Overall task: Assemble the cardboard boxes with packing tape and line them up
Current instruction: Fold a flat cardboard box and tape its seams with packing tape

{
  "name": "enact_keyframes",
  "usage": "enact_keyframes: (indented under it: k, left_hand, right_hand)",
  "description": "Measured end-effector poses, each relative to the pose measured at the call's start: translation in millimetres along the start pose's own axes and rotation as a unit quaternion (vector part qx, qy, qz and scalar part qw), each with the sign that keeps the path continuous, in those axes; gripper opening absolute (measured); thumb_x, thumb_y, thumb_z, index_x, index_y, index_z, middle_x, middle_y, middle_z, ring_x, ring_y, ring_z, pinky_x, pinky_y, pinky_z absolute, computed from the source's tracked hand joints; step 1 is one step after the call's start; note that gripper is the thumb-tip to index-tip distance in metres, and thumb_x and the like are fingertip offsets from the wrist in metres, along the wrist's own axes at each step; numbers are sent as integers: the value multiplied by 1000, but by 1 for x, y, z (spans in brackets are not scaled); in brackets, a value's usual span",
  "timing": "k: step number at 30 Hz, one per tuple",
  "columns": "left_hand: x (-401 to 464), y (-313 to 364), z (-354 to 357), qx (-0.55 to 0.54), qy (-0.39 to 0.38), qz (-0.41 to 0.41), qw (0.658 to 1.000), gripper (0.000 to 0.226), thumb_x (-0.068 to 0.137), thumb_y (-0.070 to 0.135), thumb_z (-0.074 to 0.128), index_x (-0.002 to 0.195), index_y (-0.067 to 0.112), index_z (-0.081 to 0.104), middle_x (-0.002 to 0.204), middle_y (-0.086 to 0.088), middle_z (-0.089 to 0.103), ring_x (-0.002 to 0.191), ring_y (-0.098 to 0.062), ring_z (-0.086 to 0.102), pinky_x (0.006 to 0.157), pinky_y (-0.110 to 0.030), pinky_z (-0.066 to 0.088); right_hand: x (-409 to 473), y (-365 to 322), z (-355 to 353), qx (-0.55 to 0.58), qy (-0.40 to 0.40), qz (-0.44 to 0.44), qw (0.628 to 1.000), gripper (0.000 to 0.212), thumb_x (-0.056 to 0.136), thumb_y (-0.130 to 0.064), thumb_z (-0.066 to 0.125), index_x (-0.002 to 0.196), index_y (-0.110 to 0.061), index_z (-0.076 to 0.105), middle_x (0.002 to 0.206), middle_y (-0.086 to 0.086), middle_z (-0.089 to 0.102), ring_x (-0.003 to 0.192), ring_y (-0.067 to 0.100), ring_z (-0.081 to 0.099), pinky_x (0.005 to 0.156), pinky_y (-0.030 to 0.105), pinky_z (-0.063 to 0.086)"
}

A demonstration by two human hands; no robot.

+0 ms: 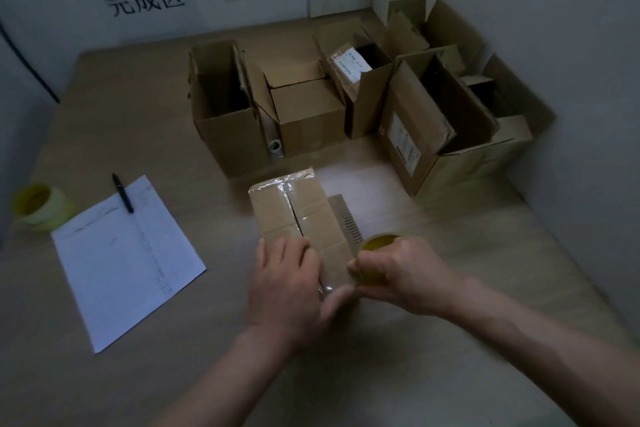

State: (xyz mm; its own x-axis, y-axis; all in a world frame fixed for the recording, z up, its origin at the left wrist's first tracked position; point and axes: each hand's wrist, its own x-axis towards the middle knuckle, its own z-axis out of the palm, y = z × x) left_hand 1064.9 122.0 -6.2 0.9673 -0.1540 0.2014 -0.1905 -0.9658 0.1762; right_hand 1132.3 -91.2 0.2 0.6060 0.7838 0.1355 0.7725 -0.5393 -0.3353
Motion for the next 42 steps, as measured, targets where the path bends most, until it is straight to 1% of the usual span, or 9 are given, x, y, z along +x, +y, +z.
enact_keyframes:
  k: [5, 10, 17, 23, 26, 30, 34, 38, 42]
  left_hand:
    - [49, 10, -4, -40, -150, 166, 974, 93, 82, 71, 51, 153, 18, 22, 159, -7, 24, 148, -24, 14, 122, -42, 13]
    - [52, 3, 0, -22, -138, 211, 967, 95, 84, 70, 50, 154, 13, 19, 132, -6, 54, 123, -21, 43, 116, -41, 26]
    - [71, 20, -7, -70, -168, 171, 968, 86, 79, 66, 54, 151, 26, 31, 95, 3, 54, 92, -13, 35, 94, -33, 31]
    - [101, 39, -4, -43, -272, 102, 956, 16, 84, 62, 55, 91, 49, 61, 69, 19, 57, 80, -3, 50, 97, -38, 31]
    - [105, 42, 0, -59, -280, 80, 955, 13, 84, 56, 62, 78, 45, 61, 62, 20, 56, 74, 3, 47, 93, -35, 29]
    - [103, 41, 5, -101, -268, 32, 957, 20, 79, 54, 70, 96, 43, 68, 69, 23, 60, 78, 5, 50, 92, -33, 26]
    - [102, 43, 7, -149, -249, -12, 957, 21, 76, 52, 76, 93, 41, 68, 65, 20, 58, 78, 3, 55, 94, -30, 23]
    - [101, 45, 5, -160, -243, -19, 957, 24, 76, 50, 76, 96, 38, 69, 66, 21, 60, 81, 3, 56, 95, -30, 24]
    - [101, 46, 6, -159, -225, -22, 961, 27, 76, 51, 76, 98, 37, 70, 63, 22, 56, 78, 3, 54, 96, -31, 26]
  right_hand:
    - [0, -3, -6, 45, -53, 21, 997, 33, 85, -56, 64, 105, -37, 47, 88, -9, 62, 71, 11, 58, 61, 30, 48]
    - [-26, 11, -18, 210, -118, 123, 963, 27, 83, -50, 59, 106, -36, 58, 94, -15, 61, 87, 3, 58, 80, 27, 51]
    - [-7, 37, -37, -28, -84, 73, 993, 21, 90, -58, 54, 86, -38, 59, 81, -16, 60, 83, 6, 53, 89, 34, 38]
    - [4, 42, -53, -87, -92, 36, 991, 34, 85, -65, 55, 96, -35, 67, 95, -13, 60, 93, 10, 46, 86, 38, 41]
    - [-8, 41, -46, -87, -8, 21, 996, 35, 82, -63, 59, 92, -31, 66, 102, -8, 61, 101, 15, 50, 86, 37, 43]
    - [-70, 41, -4, 10, 205, 221, 954, 41, 77, -50, 66, 101, -17, 64, 104, 2, 60, 97, 24, 55, 81, 37, 47]
    - [-160, 35, 60, -40, 19, 456, 889, 60, 73, -51, 63, 126, -22, 55, 115, 2, 60, 101, 29, 58, 82, 40, 50]
    - [-184, 27, 86, -31, -28, 471, 881, 55, 85, -32, 66, 137, -22, 54, 114, 4, 63, 95, 29, 60, 76, 39, 49]
    - [-180, 6, 68, 151, 149, 444, 870, 42, 92, -34, 48, 129, -21, 61, 119, -6, 66, 105, 9, 61, 85, 18, 43]
